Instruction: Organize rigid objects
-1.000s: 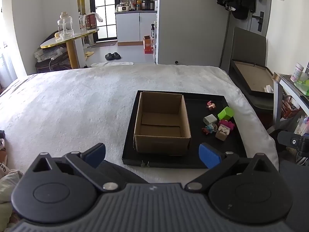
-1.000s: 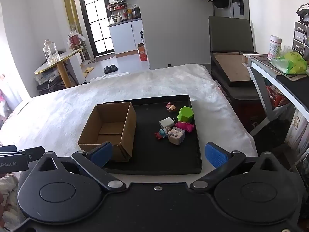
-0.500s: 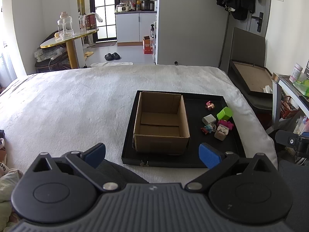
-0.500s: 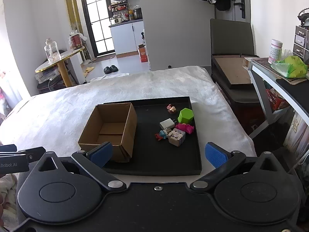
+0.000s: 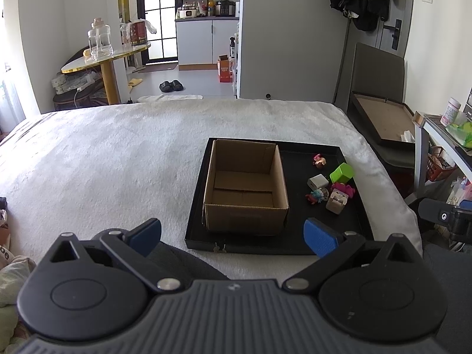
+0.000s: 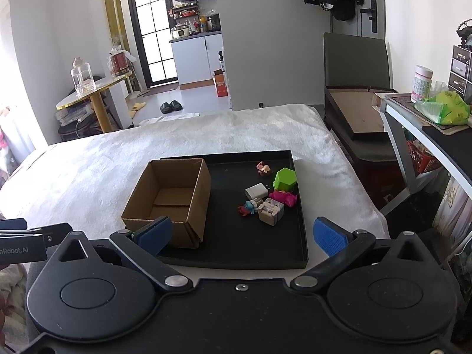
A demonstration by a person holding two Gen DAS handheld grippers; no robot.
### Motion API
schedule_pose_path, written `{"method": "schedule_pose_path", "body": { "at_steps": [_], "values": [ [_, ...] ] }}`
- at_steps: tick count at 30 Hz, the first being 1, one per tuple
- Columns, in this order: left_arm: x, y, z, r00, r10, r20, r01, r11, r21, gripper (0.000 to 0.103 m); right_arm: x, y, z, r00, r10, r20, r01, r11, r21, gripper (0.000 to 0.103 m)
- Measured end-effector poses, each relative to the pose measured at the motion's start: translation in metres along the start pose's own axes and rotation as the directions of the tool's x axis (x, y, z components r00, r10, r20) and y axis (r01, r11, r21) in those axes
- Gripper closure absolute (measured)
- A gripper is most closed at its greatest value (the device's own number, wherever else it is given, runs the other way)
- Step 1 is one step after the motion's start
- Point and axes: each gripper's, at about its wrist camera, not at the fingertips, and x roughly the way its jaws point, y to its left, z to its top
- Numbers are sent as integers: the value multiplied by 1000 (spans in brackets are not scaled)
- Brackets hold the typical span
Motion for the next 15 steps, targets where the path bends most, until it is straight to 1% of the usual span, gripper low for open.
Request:
{"method": "schedule_pose_path", "body": {
  "at_steps": [15],
  "values": [
    [-3, 2, -1, 1000, 3, 2, -3, 1000, -2, 1, -3, 2, -5, 1000, 1, 9, -1, 1000, -3, 0]
  ]
}}
